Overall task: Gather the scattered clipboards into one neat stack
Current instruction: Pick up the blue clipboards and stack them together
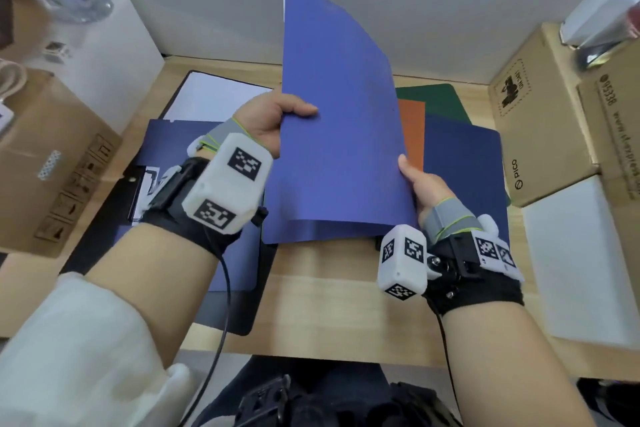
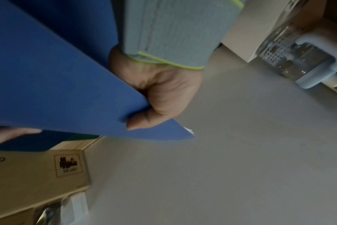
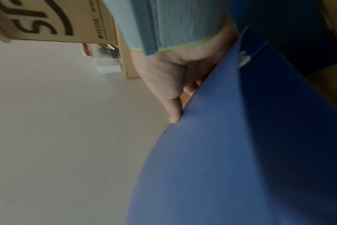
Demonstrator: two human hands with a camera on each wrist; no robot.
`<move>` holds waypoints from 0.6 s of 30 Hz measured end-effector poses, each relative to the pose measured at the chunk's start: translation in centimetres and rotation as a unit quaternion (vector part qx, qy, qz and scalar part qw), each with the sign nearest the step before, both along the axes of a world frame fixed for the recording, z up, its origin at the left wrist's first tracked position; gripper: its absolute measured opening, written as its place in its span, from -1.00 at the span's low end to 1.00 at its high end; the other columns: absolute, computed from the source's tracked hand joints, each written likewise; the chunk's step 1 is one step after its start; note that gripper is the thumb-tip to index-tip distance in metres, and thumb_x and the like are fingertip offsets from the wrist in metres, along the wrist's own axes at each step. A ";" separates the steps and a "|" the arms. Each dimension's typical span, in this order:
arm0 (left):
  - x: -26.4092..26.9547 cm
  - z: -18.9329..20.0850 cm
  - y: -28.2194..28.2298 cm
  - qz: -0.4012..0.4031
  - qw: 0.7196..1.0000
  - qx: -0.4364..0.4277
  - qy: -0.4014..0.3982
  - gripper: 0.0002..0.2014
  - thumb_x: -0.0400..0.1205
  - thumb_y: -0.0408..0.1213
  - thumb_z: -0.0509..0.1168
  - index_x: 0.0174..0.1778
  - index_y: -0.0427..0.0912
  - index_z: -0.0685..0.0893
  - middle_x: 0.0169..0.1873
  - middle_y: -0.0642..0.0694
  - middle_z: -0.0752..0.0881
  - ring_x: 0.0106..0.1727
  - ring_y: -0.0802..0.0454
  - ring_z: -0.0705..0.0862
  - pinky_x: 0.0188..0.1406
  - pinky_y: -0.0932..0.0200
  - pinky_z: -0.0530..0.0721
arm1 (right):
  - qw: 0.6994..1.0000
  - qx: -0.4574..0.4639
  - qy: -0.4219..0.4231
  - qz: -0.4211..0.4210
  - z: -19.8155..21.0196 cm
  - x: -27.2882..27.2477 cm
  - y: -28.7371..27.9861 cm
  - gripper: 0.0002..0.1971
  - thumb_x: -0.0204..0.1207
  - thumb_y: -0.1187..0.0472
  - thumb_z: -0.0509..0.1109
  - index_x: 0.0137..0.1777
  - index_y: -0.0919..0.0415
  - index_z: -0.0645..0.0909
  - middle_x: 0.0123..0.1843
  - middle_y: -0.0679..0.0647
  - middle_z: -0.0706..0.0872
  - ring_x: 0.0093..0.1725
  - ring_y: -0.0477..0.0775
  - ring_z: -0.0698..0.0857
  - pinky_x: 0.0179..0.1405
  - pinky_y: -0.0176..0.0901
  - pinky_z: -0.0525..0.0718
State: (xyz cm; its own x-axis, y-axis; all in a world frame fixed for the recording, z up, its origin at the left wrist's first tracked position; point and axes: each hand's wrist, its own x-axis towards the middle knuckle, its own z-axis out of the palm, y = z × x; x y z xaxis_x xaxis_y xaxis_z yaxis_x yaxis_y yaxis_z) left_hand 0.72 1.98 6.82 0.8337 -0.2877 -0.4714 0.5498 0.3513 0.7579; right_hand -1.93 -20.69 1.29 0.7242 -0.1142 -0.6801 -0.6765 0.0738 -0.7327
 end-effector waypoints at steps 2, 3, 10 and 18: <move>0.2 -1.1 1.3 0.024 0.998 0.059 0.005 -0.56 0.54 -0.66 0.09 0.22 -0.16 0.57 -0.13 -0.11 0.85 -0.16 -0.10 0.85 -0.18 -0.04 0.81 | 0.999 -0.019 -0.023 0.016 0.7 0.3 -1.0 -0.86 0.56 0.20 0.37 -0.06 0.29 0.66 0.09 0.20 0.72 -0.19 0.14 0.71 -0.18 -0.06 0.77; 0.2 -1.4 1.8 0.033 0.993 0.110 0.010 -0.52 0.51 -0.65 0.17 0.29 -0.15 0.55 -0.03 -0.13 0.84 -0.07 -0.14 0.83 -0.04 -0.10 0.78 | 0.999 -0.026 -0.038 0.025 1.0 0.5 -1.4 -0.89 0.57 0.28 0.34 -0.03 0.32 0.66 0.02 0.20 0.72 -0.24 0.10 0.70 -0.34 -0.15 0.77; 0.1 -2.0 0.5 0.064 0.964 0.251 0.060 -0.33 0.29 -0.45 0.48 0.38 -0.28 0.58 0.29 -0.22 0.69 0.20 -0.24 0.68 0.23 -0.21 0.63 | 0.983 -0.062 -0.163 0.057 6.0 0.9 -0.5 -0.73 0.51 0.50 0.29 0.16 0.30 0.62 -0.20 0.06 0.70 -0.29 0.05 0.69 -0.30 -0.11 0.74; -0.6 4.8 -1.4 -0.078 0.986 0.142 -0.027 -0.59 0.52 0.21 0.23 0.17 0.06 0.60 0.12 -0.01 0.60 0.18 -0.11 0.56 0.14 -0.22 0.59 | 0.943 0.002 -0.296 0.153 12.6 0.1 5.7 -0.50 0.24 0.50 0.47 0.23 0.28 0.66 -0.26 0.25 0.80 -0.28 0.03 0.71 -0.10 -0.12 0.76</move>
State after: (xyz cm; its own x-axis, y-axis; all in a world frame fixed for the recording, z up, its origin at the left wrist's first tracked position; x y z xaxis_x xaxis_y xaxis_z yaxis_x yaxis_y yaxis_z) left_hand 0.10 0.57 11.57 0.8153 -0.2778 -0.5080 0.5369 0.0343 0.8430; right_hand -1.86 -14.98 13.93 0.9757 0.1634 -0.1459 -0.1386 -0.0550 -0.9888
